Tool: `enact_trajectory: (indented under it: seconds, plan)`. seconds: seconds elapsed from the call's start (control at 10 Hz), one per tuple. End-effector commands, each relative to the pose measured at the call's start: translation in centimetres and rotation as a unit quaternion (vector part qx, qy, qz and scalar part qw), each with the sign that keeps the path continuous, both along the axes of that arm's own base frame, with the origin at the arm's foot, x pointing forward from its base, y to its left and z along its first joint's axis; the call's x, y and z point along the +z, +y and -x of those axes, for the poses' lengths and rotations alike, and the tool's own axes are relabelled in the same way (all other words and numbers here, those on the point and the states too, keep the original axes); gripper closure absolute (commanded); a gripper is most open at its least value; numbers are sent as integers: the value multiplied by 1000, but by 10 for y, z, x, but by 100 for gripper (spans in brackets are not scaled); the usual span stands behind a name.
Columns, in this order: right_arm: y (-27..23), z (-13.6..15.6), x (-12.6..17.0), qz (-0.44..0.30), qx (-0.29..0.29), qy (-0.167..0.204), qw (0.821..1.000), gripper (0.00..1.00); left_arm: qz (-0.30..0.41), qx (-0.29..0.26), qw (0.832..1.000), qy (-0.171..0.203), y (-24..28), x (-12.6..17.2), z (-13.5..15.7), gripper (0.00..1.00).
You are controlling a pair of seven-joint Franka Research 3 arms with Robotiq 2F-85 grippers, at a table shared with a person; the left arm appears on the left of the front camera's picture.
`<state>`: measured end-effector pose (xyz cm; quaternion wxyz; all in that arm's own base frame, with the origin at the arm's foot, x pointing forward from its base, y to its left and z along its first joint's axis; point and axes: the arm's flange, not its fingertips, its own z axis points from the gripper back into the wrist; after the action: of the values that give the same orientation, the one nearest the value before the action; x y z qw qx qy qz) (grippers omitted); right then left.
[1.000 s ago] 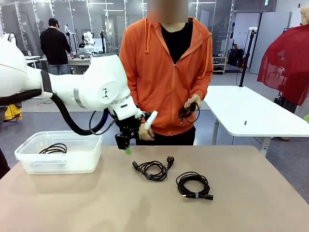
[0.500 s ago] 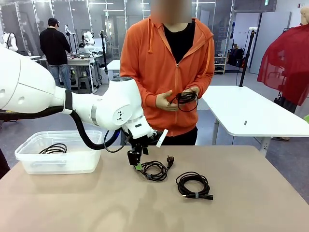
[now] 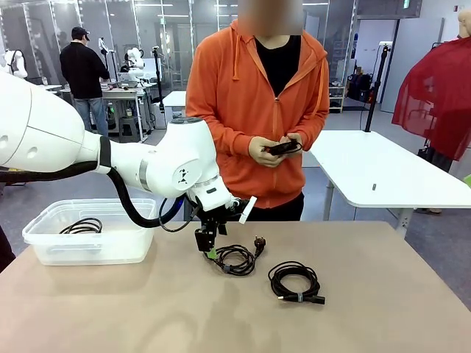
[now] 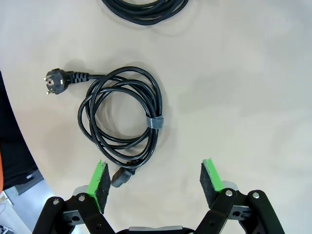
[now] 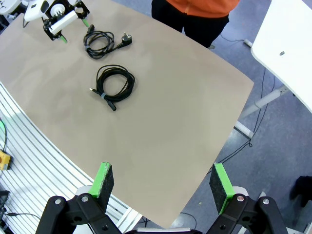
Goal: Organize and store the cables.
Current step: Place the Power Cable into the Organizing box.
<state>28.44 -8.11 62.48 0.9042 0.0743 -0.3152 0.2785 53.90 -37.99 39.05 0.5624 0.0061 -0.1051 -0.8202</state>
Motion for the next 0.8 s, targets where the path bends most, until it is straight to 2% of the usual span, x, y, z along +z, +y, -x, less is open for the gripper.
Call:
enact_trajectory:
  seconds: [0.0,0.5,0.7]
  plan:
    - [-1,1,-1,1,1,0,1000,0,-5,-14,1000,19,-7,-15,-1,7]
    - [-1,1,-1,1,1,0,1000,0,-3,20,998,51,-21,-57,-13,7]
    - [-1,1,-1,1,1,0,1000,0,1,31,998,52,-26,-69,-20,7]
